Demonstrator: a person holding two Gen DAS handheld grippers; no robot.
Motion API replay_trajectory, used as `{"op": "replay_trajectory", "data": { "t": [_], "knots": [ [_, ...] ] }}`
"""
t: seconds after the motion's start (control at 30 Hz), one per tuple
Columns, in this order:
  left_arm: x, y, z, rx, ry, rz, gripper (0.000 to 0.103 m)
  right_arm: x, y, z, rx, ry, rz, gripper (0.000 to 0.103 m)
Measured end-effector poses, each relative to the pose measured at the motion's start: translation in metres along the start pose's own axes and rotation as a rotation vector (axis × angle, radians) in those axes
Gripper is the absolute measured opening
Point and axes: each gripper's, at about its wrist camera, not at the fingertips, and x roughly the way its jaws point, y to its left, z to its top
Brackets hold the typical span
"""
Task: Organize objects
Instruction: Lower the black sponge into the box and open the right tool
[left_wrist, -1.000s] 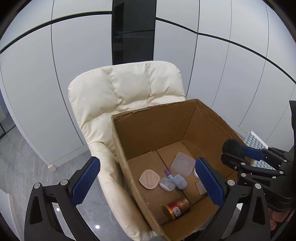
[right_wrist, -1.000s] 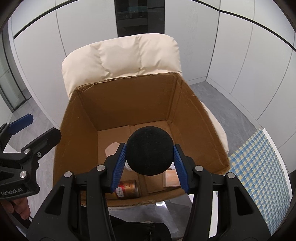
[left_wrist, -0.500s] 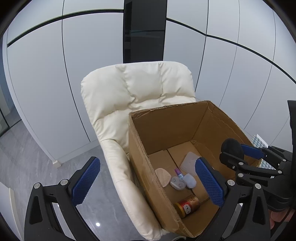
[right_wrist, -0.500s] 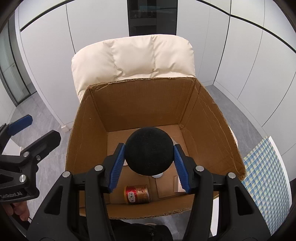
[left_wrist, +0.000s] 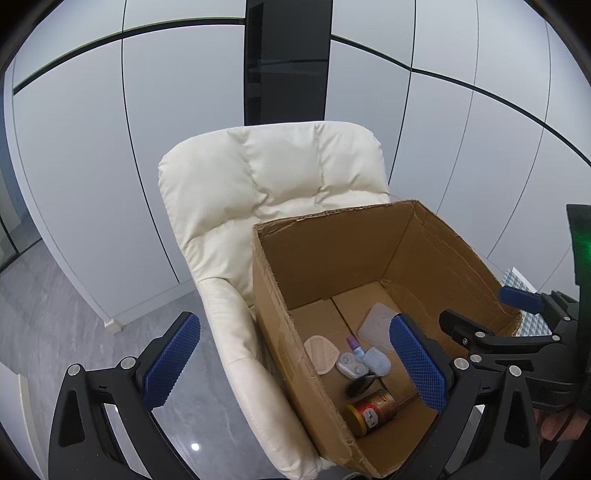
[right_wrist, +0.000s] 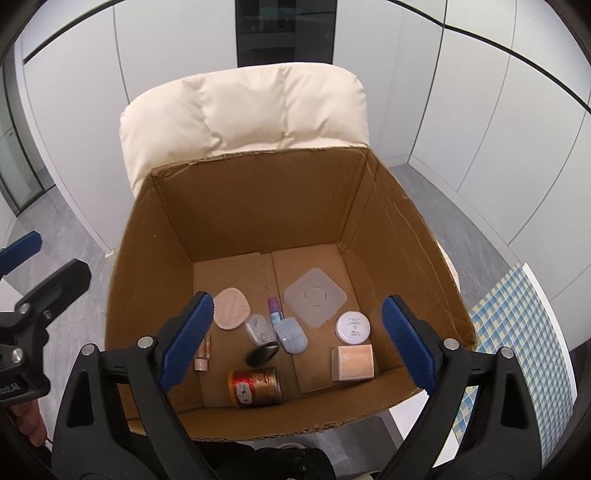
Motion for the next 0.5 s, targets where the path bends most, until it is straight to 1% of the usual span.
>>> {"op": "replay_trajectory", "data": {
  "t": [0.03, 0.17, 0.5],
  "knots": [
    [0.000, -0.002, 0.000, 0.001, 0.000, -0.002, 0.103, -0.001, -0.002, -0.001, 0.005, -0.005, 0.001, 0.103],
    [0.004, -0.010, 0.001, 0.005, 0.002, -0.009, 0.103, -0.009, -0.013, -0.002, 0.017, -0.044, -0.017, 0.103],
    [0.011, -0.046, 0.003, 0.047, 0.007, -0.047, 0.103, -0.016, -0.050, -0.011, 0.070, -0.032, -0.049, 0.103]
  ]
}}
